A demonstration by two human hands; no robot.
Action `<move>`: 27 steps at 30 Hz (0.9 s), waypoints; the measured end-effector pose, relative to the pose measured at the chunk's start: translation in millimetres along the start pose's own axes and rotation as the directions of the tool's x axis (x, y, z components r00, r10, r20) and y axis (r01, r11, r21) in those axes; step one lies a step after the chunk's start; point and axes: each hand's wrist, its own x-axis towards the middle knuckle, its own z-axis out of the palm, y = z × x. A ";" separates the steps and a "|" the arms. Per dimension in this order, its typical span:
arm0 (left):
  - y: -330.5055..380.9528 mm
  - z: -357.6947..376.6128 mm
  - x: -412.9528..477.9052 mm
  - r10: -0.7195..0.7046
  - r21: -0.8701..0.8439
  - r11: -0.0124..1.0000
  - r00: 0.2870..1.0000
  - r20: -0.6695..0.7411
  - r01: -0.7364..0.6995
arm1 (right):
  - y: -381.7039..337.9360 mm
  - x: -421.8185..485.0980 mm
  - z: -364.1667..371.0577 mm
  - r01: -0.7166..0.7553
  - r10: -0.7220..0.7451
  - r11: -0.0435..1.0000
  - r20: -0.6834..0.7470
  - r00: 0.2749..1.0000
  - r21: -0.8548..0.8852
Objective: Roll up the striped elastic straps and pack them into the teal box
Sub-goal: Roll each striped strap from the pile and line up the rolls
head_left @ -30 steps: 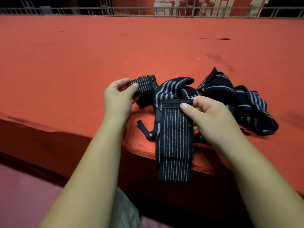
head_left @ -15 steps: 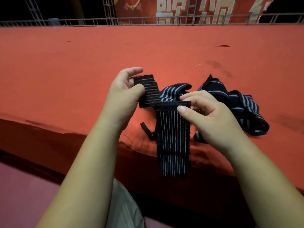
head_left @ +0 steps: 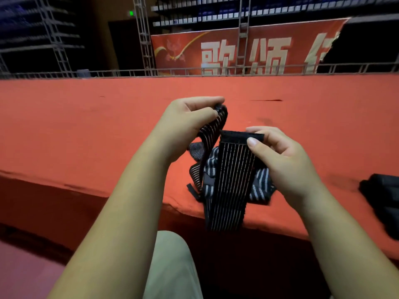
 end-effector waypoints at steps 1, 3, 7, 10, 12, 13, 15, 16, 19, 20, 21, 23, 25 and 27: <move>10.0 1.8 -2.2 -0.007 -0.002 1.000 0.999 0.039 0.007 | -9.2 -0.3 -2.3 -0.004 0.004 1.000 0.009 1.000 0.030; 28.7 4.6 -8.2 -0.024 -0.017 1.000 0.993 0.112 0.026 | -28.0 -1.2 -7.5 -0.037 0.034 0.993 0.030 0.999 0.110; 51.5 8.4 -14.6 0.003 0.010 1.000 0.985 0.171 -0.005 | -57.4 -5.2 -17.4 -0.103 0.090 0.973 0.073 0.993 0.206; 58.3 16.3 -17.0 0.028 0.074 0.996 0.974 0.224 -0.046 | -65.4 -13.3 -24.0 -0.096 0.072 0.969 0.112 0.991 0.226; 56.7 23.4 -18.0 0.050 0.107 0.991 0.965 0.257 -0.079 | -60.7 -15.7 -27.3 -0.085 0.064 0.973 0.104 0.993 0.216; 55.1 27.1 -17.7 0.056 0.118 0.989 0.963 0.265 -0.090 | -57.6 -16.7 -28.5 -0.088 0.069 0.973 0.099 0.993 0.212; 48.5 33.2 -19.3 0.065 0.101 0.990 0.961 0.268 -0.096 | -56.5 -23.6 -32.1 -0.092 0.072 0.971 0.097 0.993 0.220; 43.5 33.6 -22.4 0.071 0.090 0.991 0.963 0.261 -0.098 | -57.5 -28.9 -30.9 -0.096 0.075 0.970 0.099 0.992 0.225; 13.8 66.5 -16.2 0.022 0.102 0.993 0.957 0.290 -0.054 | -27.9 -39.0 -54.1 -0.135 0.129 0.971 0.046 0.991 0.196; 7.2 66.9 -16.7 0.013 0.102 0.994 0.963 0.271 -0.042 | -24.7 -40.9 -55.2 -0.141 0.132 0.972 0.059 0.989 0.190; 0.5 69.8 -17.7 -0.006 0.092 0.996 0.966 0.260 -0.018 | -22.9 -44.3 -56.6 -0.154 0.146 0.970 0.055 0.988 0.188; -8.1 74.3 -19.4 -0.038 0.083 0.996 0.970 0.239 0.019 | -21.5 -50.1 -59.1 -0.144 0.140 0.974 0.037 0.989 0.173; -19.5 85.8 -18.4 -0.082 0.095 0.993 0.978 0.193 0.064 | -14.2 -53.8 -65.1 -0.171 0.170 0.973 0.018 0.985 0.157; -33.0 99.1 -17.9 -0.126 0.123 0.986 0.984 0.124 0.111 | -1.4 -58.1 -71.5 -0.221 0.223 0.956 0.011 0.975 0.195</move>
